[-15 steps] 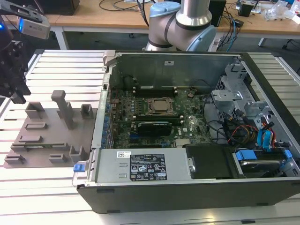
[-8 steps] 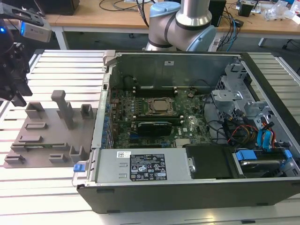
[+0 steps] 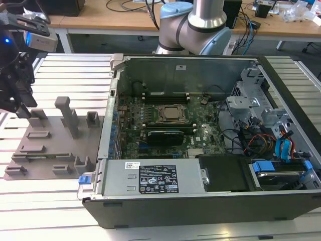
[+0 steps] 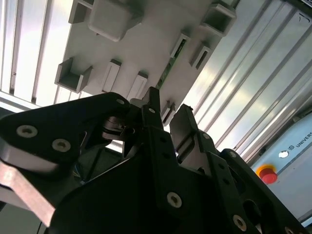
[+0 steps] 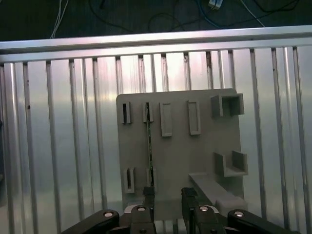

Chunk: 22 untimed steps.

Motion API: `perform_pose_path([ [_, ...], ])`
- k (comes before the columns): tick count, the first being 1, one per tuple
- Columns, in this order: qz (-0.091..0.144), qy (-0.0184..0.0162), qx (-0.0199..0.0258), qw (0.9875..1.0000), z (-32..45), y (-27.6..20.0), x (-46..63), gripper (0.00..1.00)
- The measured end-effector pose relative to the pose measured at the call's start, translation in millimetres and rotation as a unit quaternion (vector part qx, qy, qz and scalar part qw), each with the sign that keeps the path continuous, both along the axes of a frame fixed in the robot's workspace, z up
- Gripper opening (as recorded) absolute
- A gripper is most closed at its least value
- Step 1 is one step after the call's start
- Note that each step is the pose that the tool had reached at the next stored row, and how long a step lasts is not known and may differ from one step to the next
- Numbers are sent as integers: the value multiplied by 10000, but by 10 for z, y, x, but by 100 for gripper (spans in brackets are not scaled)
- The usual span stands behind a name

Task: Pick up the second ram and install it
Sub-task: 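Pick up the second ram and move it above second insertion slot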

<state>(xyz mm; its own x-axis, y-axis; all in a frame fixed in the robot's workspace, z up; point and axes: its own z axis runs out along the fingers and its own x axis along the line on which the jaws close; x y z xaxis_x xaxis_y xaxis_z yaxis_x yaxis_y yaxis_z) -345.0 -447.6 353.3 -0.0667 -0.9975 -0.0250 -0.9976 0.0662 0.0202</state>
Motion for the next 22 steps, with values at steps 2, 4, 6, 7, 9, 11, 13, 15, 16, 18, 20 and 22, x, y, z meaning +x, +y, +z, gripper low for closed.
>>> perform_pose_path([
  [2,0,0,0,10000,-13,0,0,36],
  [4,0,0,0,10000,-39,0,0,36],
  [6,0,0,0,10000,-52,0,0,36],
  [7,0,0,0,10000,-63,0,0,36],
  [9,0,0,0,10000,-84,0,-1,36],
  [11,0,0,0,10000,-106,0,-1,36],
  [13,0,1,0,10000,-129,0,-1,36],
  [15,0,0,0,10000,-153,0,-2,36],
  [16,0,0,0,10000,-160,0,-2,36],
  [18,0,0,0,10000,-181,0,-3,36],
  [20,0,0,0,10000,-209,0,-3,36],
  [22,0,0,0,10000,-233,0,-3,36],
])
